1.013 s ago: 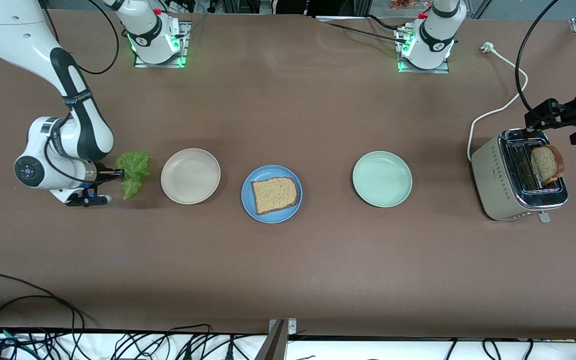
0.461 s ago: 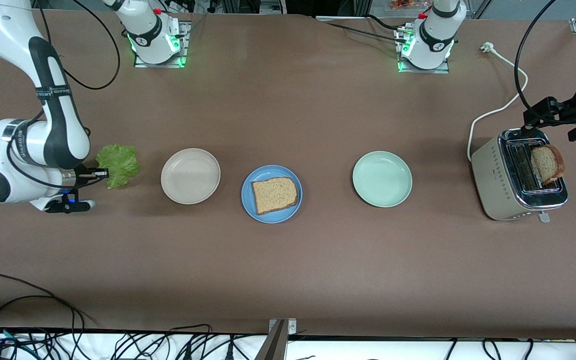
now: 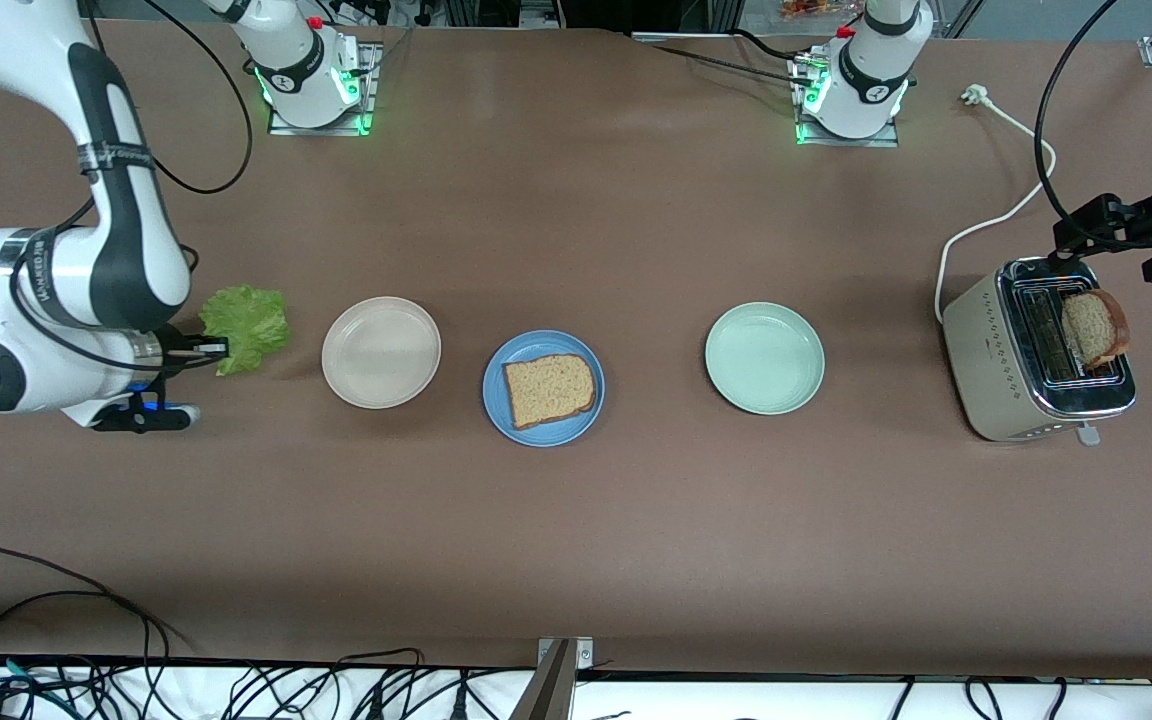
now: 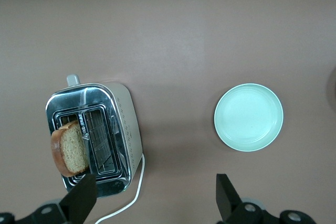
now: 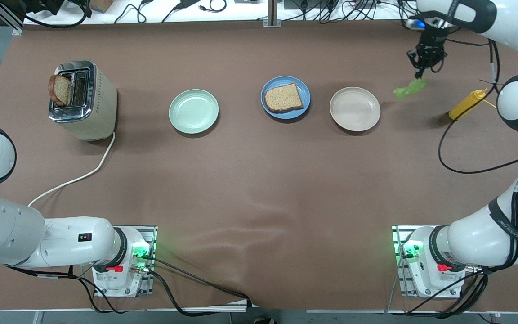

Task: Make sandwich in blue plate with both arms
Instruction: 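Lift the lettuce and carry it over the blue plate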

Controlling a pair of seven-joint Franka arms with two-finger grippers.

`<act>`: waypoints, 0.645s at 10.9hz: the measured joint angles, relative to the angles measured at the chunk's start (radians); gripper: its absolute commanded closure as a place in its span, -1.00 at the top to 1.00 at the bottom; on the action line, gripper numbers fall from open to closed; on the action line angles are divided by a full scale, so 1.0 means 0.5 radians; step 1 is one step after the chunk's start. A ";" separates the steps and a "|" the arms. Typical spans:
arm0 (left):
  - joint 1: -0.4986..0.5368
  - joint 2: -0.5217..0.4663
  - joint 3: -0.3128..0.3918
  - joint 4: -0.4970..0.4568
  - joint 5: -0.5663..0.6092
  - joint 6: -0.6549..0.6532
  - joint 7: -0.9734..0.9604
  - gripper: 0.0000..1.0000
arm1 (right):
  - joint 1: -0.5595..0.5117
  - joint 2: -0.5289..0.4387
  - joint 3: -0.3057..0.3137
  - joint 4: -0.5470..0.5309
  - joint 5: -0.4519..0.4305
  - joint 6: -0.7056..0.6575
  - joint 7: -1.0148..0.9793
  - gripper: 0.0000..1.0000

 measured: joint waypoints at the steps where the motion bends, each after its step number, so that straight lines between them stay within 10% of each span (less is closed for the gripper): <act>1: 0.002 0.000 0.000 0.000 0.000 0.000 0.000 1.00 | 0.075 -0.002 0.003 0.048 0.001 -0.018 0.087 -1.00; 7: 0.024 -0.002 0.036 0.043 0.000 -0.001 -0.002 1.00 | 0.552 0.021 0.020 0.180 0.214 0.185 0.911 -1.00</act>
